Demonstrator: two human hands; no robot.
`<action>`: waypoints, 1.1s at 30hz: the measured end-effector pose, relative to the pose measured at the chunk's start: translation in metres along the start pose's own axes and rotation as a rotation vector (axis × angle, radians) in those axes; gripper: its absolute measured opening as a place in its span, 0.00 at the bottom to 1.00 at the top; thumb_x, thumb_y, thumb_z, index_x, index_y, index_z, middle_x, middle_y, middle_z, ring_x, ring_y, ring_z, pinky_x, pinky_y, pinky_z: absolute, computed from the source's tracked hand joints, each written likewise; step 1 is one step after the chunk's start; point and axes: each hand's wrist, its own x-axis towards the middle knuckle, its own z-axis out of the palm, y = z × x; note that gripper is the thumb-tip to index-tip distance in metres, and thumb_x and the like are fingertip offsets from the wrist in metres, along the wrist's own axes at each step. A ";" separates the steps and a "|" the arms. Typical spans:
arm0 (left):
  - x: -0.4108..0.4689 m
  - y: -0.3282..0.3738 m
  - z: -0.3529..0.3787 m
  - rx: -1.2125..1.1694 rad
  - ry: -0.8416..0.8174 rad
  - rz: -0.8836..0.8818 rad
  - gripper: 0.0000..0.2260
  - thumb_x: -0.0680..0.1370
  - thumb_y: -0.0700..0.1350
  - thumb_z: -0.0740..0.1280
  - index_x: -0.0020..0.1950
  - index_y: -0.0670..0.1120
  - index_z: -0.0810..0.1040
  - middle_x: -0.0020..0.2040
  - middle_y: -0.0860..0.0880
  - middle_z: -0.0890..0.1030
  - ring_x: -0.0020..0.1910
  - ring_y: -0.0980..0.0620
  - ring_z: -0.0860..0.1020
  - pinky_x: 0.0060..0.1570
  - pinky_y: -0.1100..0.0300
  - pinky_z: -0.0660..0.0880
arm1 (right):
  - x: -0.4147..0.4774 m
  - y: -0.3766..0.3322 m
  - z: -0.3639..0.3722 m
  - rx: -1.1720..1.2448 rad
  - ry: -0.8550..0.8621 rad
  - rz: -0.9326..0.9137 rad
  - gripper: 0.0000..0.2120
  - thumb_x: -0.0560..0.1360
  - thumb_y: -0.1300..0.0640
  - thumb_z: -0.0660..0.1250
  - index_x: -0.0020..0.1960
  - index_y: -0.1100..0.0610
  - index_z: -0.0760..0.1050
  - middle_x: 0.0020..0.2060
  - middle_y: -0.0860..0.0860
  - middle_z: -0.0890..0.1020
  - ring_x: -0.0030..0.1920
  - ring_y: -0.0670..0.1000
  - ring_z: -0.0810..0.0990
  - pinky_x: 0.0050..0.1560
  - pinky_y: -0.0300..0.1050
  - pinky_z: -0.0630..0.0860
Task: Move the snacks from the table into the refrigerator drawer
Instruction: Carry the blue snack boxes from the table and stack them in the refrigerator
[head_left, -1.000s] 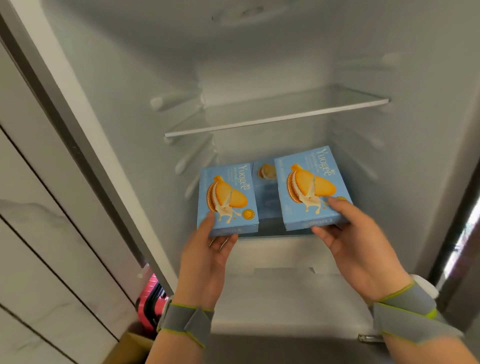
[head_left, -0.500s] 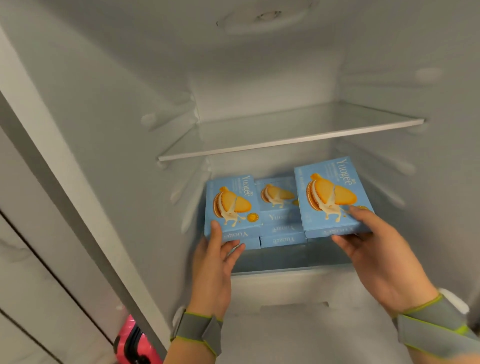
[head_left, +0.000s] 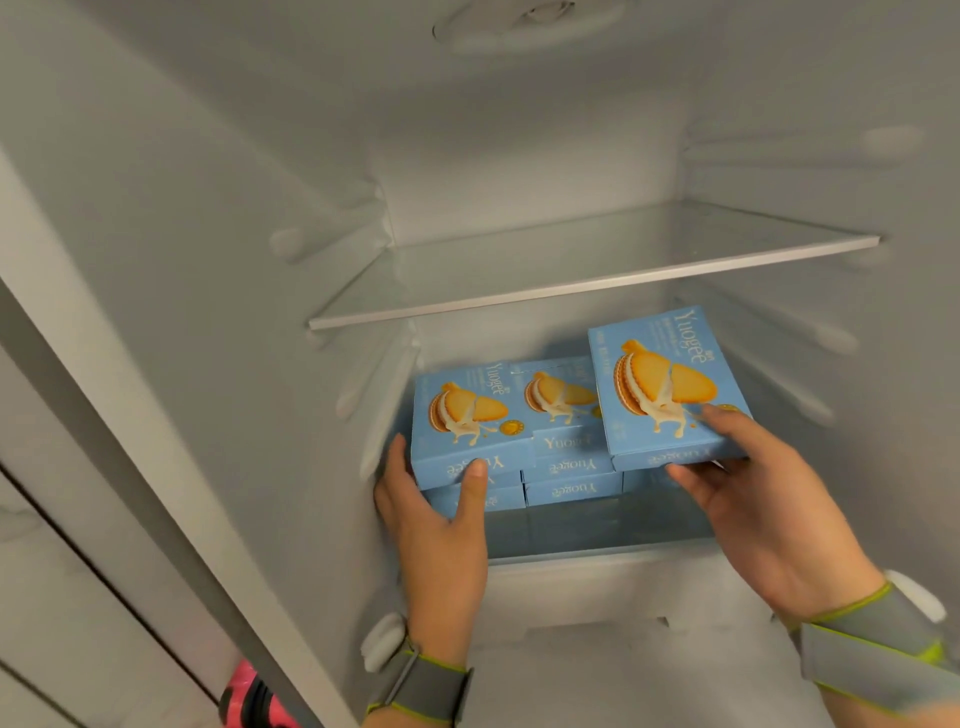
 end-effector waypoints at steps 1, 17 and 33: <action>-0.001 0.001 -0.001 0.011 0.002 0.023 0.40 0.73 0.59 0.76 0.80 0.58 0.61 0.71 0.57 0.67 0.75 0.52 0.69 0.73 0.44 0.72 | 0.001 0.000 -0.001 -0.002 0.005 -0.004 0.14 0.78 0.55 0.71 0.63 0.55 0.82 0.55 0.51 0.85 0.53 0.51 0.83 0.56 0.48 0.78; 0.042 0.003 0.024 -0.057 0.070 -0.007 0.27 0.75 0.62 0.67 0.73 0.60 0.69 0.70 0.50 0.77 0.68 0.49 0.77 0.69 0.43 0.75 | 0.014 -0.007 -0.019 -0.061 0.163 -0.144 0.16 0.78 0.57 0.71 0.65 0.60 0.80 0.56 0.56 0.86 0.53 0.54 0.84 0.52 0.50 0.80; 0.055 0.002 0.035 0.082 0.081 0.039 0.20 0.81 0.52 0.68 0.71 0.46 0.72 0.69 0.43 0.77 0.69 0.43 0.74 0.71 0.43 0.70 | 0.054 0.004 -0.023 -0.261 0.213 -0.210 0.13 0.82 0.57 0.66 0.65 0.57 0.79 0.59 0.56 0.85 0.57 0.57 0.85 0.45 0.47 0.82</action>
